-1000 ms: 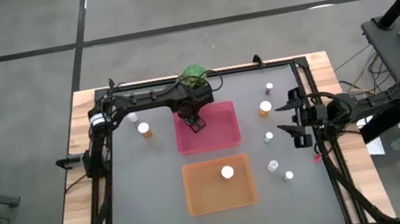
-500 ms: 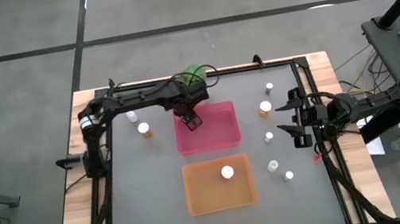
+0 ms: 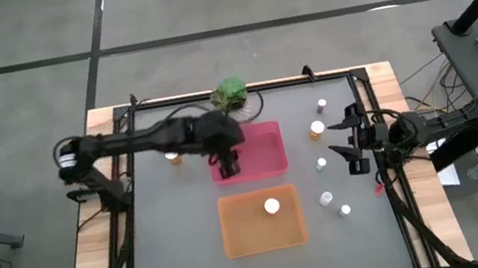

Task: Pick and place medicine bottles into bin by pill shape (circle, oval)
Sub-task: Put the blue capsule bottle into the orange bin

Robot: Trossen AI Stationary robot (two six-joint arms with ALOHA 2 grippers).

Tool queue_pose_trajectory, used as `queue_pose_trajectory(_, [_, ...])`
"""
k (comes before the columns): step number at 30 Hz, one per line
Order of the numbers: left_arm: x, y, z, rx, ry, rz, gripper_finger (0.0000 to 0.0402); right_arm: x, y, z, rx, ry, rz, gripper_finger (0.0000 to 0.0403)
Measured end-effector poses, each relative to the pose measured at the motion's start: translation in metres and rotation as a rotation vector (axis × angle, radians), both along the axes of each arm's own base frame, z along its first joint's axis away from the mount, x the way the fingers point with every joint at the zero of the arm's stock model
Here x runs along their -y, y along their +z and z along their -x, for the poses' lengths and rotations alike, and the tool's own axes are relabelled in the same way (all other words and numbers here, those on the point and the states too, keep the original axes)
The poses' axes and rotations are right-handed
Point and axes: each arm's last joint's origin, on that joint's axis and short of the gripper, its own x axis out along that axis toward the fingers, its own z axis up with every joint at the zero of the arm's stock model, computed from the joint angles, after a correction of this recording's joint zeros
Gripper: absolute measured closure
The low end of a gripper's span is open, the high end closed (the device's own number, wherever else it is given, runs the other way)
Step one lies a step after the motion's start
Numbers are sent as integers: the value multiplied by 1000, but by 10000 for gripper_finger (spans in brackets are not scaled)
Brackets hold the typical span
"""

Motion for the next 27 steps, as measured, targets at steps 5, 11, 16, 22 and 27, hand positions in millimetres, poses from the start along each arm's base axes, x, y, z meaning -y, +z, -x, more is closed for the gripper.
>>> queue_pose_trajectory(5, [28, 1, 15, 165, -179, -81, 244, 1, -1, -1, -13, -47, -23, 174])
queue_pose_trajectory(11, [34, -13, 37, 386, -255, -167, 244, 4, -4, -3, -32, -102, -138, 174])
queue_pose_trajectory(16, [28, -29, 55, 529, -274, -261, 244, 3, -8, -8, -59, -76, -254, 174])
queue_pose_trajectory(22, [19, -40, 74, 685, -242, -328, 244, 4, -13, -12, -74, -76, -417, 174])
queue_pose_trajectory(27, [13, -39, 87, 809, -220, -409, 244, 6, -15, -14, -59, -129, -522, 174])
